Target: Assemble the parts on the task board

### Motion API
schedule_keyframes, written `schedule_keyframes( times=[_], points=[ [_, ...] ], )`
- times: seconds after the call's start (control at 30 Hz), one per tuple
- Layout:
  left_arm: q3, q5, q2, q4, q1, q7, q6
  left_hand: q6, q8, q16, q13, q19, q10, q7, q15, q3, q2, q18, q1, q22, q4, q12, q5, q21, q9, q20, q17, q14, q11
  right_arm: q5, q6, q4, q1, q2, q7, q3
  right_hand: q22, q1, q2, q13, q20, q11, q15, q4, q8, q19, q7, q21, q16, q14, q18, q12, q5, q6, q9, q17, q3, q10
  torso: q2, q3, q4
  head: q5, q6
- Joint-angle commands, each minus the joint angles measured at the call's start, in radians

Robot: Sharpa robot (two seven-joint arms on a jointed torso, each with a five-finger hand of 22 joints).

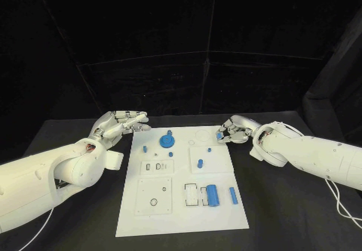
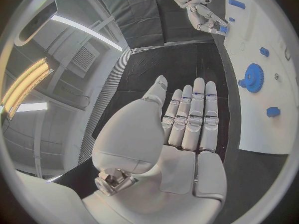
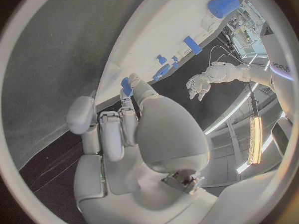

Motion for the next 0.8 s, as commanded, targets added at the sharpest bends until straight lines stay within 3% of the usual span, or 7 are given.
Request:
schedule_keyframes(
  times=[0.03, 0.27, 0.4, 0.53, 0.8],
  points=[
    [0.001, -0.003, -0.001, 0.004, 0.001, 0.002, 0.008, 0.002, -0.007, -0.005, -0.001, 0.008, 0.008, 0.003, 0.000, 0.002, 0.005, 0.015, 0.003, -0.002, -0.006, -0.006, -0.005, -0.007, -0.001, -0.001, 0.001, 0.006, 0.001, 0.022, -0.068, 0.050, 0.008, -0.005, -0.036, 0.001, -0.002, -0.029, -0.002, 0.082, -0.009, -0.008, -0.005, 0.012, 0.008, -0.002, -0.027, 0.004, 0.002, 0.077, -0.002, 0.000, 0.003, 0.046, 0.006, 0.131, 0.017, 0.014, -0.004, -0.0029, -0.0018, 0.003, 0.002],
    [0.001, -0.003, 0.000, 0.003, 0.002, 0.002, 0.008, 0.001, -0.008, -0.006, -0.001, 0.008, 0.008, 0.003, 0.000, 0.002, 0.005, 0.015, 0.004, -0.002, -0.008, -0.007, -0.005, -0.007, -0.001, -0.001, 0.001, 0.006, 0.002, -0.003, -0.088, 0.132, 0.026, 0.021, -0.123, 0.002, -0.001, -0.053, -0.010, 0.082, -0.010, -0.009, -0.006, 0.020, 0.005, -0.002, -0.028, 0.003, 0.002, 0.077, -0.002, 0.000, 0.004, 0.048, 0.005, 0.130, 0.023, 0.015, -0.012, -0.0086, -0.0018, 0.009, -0.003],
    [0.001, -0.003, 0.004, 0.000, 0.002, 0.002, 0.009, 0.001, -0.008, -0.007, -0.001, 0.008, 0.008, 0.003, 0.000, 0.003, 0.006, 0.015, 0.004, -0.002, -0.008, -0.008, -0.004, -0.008, -0.001, -0.001, 0.002, 0.006, 0.002, -0.070, -0.111, 0.166, 0.033, 0.058, -0.166, 0.002, -0.002, -0.049, -0.009, 0.082, -0.011, -0.011, -0.008, 0.012, 0.003, -0.001, -0.030, 0.003, 0.002, 0.077, -0.002, -0.001, 0.005, 0.048, 0.004, 0.132, 0.036, 0.015, -0.018, -0.0112, 0.0014, 0.010, -0.011],
    [0.001, -0.003, 0.010, -0.006, 0.002, 0.003, 0.012, 0.001, -0.008, -0.007, -0.001, 0.008, 0.008, 0.003, 0.000, 0.003, 0.006, 0.015, 0.005, -0.002, -0.009, -0.008, -0.004, -0.008, -0.001, -0.001, 0.002, 0.007, 0.002, -0.120, -0.119, 0.180, 0.035, 0.111, -0.197, 0.002, -0.003, -0.053, -0.013, 0.084, -0.012, -0.010, -0.008, 0.009, 0.001, -0.002, -0.028, 0.003, 0.002, 0.078, -0.002, 0.001, -0.002, 0.048, 0.004, 0.132, 0.040, 0.017, -0.021, -0.0129, 0.0063, 0.022, -0.017],
    [0.001, -0.003, 0.019, -0.015, 0.002, 0.003, 0.012, 0.002, -0.008, -0.007, -0.001, 0.008, 0.009, 0.003, 0.000, 0.004, 0.007, 0.015, 0.005, -0.002, -0.009, -0.008, -0.004, -0.008, -0.001, -0.001, 0.002, 0.007, 0.002, -0.221, -0.049, 0.178, 0.019, 0.218, -0.238, 0.000, -0.017, -0.063, -0.019, 0.087, -0.012, -0.009, -0.007, 0.010, -0.002, -0.008, -0.027, -0.003, 0.001, 0.077, 0.001, 0.005, -0.006, 0.046, 0.003, 0.128, 0.043, 0.020, -0.022, -0.0145, 0.0068, 0.042, -0.031]
  ],
)
